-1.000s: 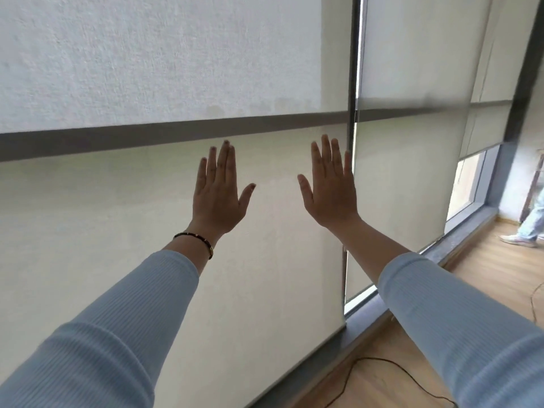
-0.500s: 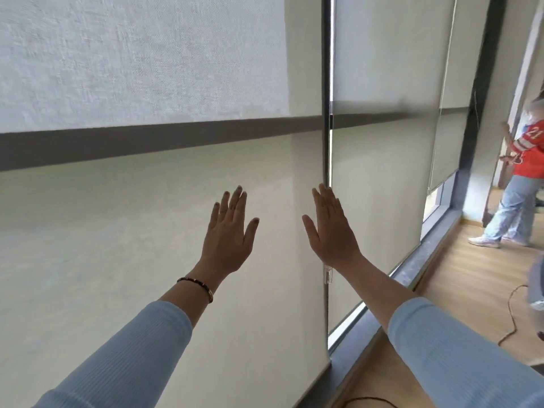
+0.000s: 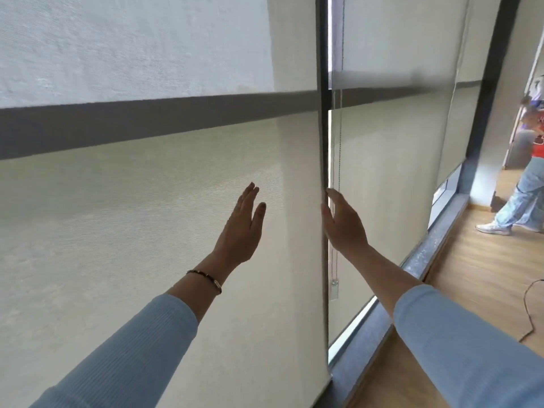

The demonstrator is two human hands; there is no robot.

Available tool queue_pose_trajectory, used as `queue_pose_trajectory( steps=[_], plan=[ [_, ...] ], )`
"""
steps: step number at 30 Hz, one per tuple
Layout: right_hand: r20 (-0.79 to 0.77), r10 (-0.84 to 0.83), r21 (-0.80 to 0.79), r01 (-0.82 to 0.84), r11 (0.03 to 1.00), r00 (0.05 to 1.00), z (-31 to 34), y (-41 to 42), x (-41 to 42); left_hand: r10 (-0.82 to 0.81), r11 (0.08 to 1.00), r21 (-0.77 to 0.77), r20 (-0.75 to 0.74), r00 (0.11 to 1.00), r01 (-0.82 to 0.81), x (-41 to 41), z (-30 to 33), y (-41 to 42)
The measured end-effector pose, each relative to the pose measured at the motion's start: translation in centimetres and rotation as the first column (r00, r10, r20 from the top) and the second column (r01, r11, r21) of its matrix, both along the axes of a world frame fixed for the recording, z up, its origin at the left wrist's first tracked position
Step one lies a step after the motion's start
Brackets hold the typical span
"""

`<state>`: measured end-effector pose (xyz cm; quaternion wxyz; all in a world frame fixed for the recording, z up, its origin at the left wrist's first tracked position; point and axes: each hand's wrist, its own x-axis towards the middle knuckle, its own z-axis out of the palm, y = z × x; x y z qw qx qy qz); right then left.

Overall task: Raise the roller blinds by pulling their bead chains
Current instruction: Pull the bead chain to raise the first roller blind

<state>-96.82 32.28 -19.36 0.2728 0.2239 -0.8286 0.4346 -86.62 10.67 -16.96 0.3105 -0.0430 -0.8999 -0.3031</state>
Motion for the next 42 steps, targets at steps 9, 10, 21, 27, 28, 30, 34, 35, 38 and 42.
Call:
queue_pose_trajectory(
  steps=[9,10,21,27,28,30,34,35,38,42],
  plan=[
    [0.401,0.030,-0.238,0.072,0.968,0.916,1.1,1.6,-17.1,0.037,0.877,0.479,0.030,0.999,-0.047,-9.8,2.3,3.1],
    [0.402,0.077,-0.213,0.012,0.977,0.912,0.7,1.7,-18.5,0.040,0.866,0.497,0.032,0.999,-0.051,-10.6,2.4,3.6],
    [-0.061,0.339,-0.294,-0.342,0.893,0.939,-4.8,-1.4,-15.3,0.036,0.779,0.626,0.020,0.999,-0.041,-12.1,4.2,8.0],
    [-0.048,0.473,-0.236,-0.470,0.851,0.880,-6.4,-1.5,-9.0,-0.044,0.835,0.548,-0.018,0.999,0.046,-10.9,7.4,11.7],
    [-0.051,0.484,-0.234,-0.481,0.845,0.874,-6.4,-1.6,-8.0,-0.075,0.832,0.548,-0.034,0.997,0.081,-10.6,8.2,12.3],
    [-0.064,0.489,-0.219,-0.490,0.843,0.870,-6.4,-1.6,-6.1,-0.133,0.804,0.574,-0.078,0.988,0.153,-9.7,10.0,13.5],
    [-0.049,0.543,-0.238,-0.537,0.809,0.839,-6.8,-1.0,-2.8,-0.215,0.701,0.652,-0.191,0.958,0.288,-8.0,14.2,14.5],
    [-0.037,0.559,-0.239,-0.550,0.800,0.829,-7.1,-0.7,-2.0,-0.227,0.676,0.667,-0.217,0.949,0.314,-7.5,15.2,14.7],
    [0.012,0.614,-0.233,-0.595,0.769,0.789,-8.1,-0.1,0.2,-0.223,0.635,0.682,-0.289,0.931,0.363,-6.1,17.3,15.5],
    [0.058,0.643,-0.200,-0.623,0.757,0.763,-9.5,0.9,0.5,-0.130,0.651,0.656,-0.400,0.907,0.383,-4.6,15.5,16.9]
  ],
)
